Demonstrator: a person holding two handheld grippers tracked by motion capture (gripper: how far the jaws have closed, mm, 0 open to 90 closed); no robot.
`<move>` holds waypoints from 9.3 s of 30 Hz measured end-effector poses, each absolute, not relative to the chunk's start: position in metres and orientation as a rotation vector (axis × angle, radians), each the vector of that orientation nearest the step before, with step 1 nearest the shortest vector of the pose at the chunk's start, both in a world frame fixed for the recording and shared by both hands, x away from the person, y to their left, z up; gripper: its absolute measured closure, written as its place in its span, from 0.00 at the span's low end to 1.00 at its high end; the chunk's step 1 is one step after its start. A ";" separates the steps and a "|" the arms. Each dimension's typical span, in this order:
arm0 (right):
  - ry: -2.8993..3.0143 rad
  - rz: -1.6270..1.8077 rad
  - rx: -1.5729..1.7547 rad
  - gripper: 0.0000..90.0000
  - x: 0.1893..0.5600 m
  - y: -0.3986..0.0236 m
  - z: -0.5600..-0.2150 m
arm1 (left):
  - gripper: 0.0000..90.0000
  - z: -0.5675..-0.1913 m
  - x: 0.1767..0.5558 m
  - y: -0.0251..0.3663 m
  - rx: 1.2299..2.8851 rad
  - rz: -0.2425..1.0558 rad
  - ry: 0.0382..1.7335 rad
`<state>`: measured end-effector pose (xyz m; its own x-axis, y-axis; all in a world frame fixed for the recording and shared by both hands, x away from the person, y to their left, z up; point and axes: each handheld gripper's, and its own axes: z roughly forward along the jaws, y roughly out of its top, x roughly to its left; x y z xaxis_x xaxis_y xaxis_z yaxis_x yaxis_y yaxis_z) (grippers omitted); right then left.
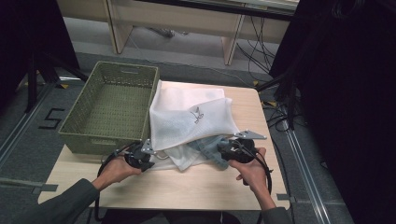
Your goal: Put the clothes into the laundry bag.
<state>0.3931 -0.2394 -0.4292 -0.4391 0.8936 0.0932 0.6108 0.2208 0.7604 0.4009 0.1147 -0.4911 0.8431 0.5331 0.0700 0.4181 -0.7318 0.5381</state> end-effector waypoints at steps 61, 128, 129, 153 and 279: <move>2.292 1.215 1.456 0.86 0.434 -0.219 -0.460 | 0.67 -0.503 0.409 -0.025 2.348 0.361 0.583; 2.172 1.003 1.435 0.87 0.467 -0.193 -0.483 | 0.98 -0.502 0.391 -0.004 2.400 0.242 0.553; 2.130 0.992 1.400 0.87 0.474 -0.196 -0.484 | 0.98 -0.501 0.391 -0.002 2.423 0.243 0.525; 2.371 1.139 1.390 0.52 0.431 -0.192 -0.467 | 0.96 -0.502 0.394 0.002 2.396 0.177 0.549; 2.181 0.856 1.264 0.94 0.494 -0.116 -0.509 | 0.98 -0.499 0.367 0.066 2.460 0.206 0.549</move>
